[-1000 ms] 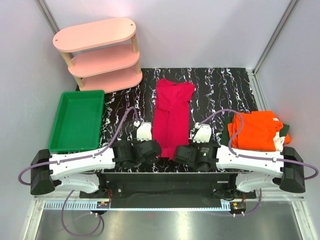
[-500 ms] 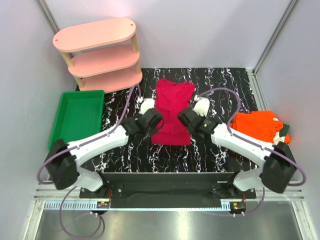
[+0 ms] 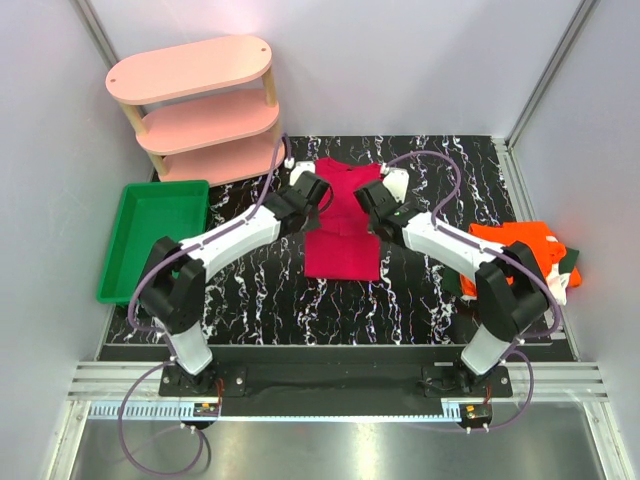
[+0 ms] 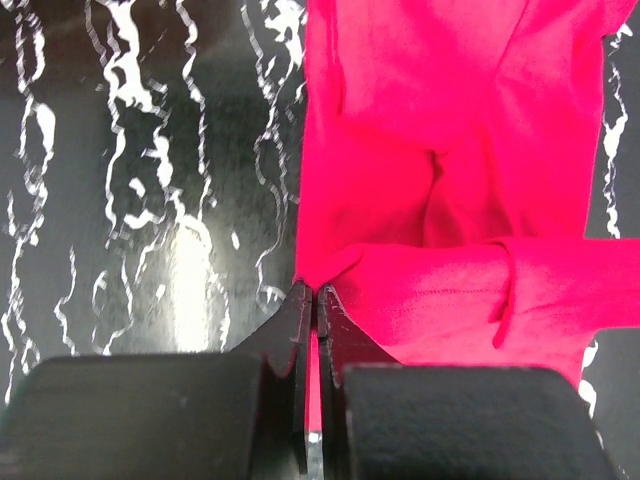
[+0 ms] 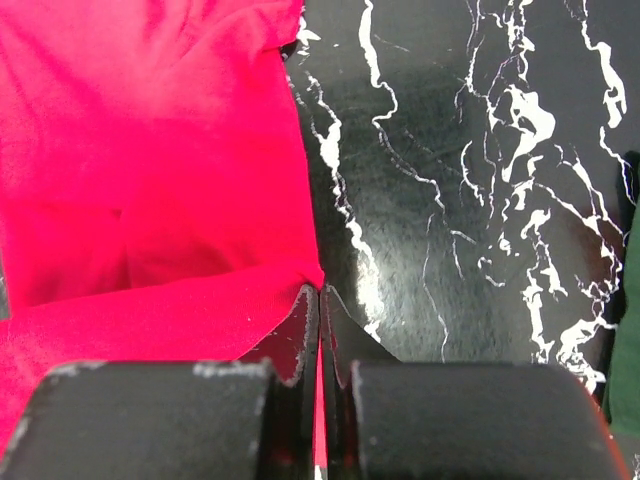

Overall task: Fold and stack the t-shirts
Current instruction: Fold the folded rectangular tshirt in 1/3 of the way

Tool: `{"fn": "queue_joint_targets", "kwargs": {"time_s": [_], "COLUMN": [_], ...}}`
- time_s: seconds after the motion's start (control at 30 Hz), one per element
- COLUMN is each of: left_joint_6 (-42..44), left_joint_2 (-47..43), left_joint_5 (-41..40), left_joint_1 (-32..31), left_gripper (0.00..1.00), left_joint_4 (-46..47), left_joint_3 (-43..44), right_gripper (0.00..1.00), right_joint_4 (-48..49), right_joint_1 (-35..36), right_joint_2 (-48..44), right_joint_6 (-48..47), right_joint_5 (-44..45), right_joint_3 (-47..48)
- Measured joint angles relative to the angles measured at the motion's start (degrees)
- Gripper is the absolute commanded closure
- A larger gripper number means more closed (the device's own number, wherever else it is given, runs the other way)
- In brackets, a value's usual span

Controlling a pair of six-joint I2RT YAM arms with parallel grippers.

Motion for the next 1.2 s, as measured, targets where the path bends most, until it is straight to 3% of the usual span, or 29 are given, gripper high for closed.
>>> {"fn": "queue_joint_targets", "kwargs": {"time_s": [0.33,0.97,1.0,1.07,1.1,1.2], "left_joint_6": [1.86,2.08,2.08,2.32,2.16,2.4], "left_joint_2": [8.35,13.9,14.05,14.4,14.6,14.69], "left_joint_5": [3.34,6.16,6.27,6.49,6.6,6.54], "left_joint_1": [1.33,4.87,5.05,5.38,5.6,6.27], "left_gripper": [1.0,1.0,0.91,0.71,0.52,0.28], "left_joint_4": [0.28,1.14,1.07,1.03,0.94,0.83], "left_joint_3": [6.95,8.11,8.44,9.14,9.57,10.36], "right_gripper": [1.0,1.0,1.0,0.88,0.79,0.67], "right_joint_4": [2.97,4.72,4.72,4.63,4.63,4.7], "right_joint_1": [-5.27,-5.84,-5.84,-5.84,-5.86,-6.01], "right_joint_2": [3.02,12.07,12.07,12.07,12.13,12.15], "right_joint_6": [-1.18,-1.29,-1.31,-1.4,-1.57,-2.16], "right_joint_5": [-3.02,-6.73,-6.73,-6.71,-6.71,-6.56], "right_joint_3": [0.04,2.84,3.02,3.52,3.96,5.33]}}
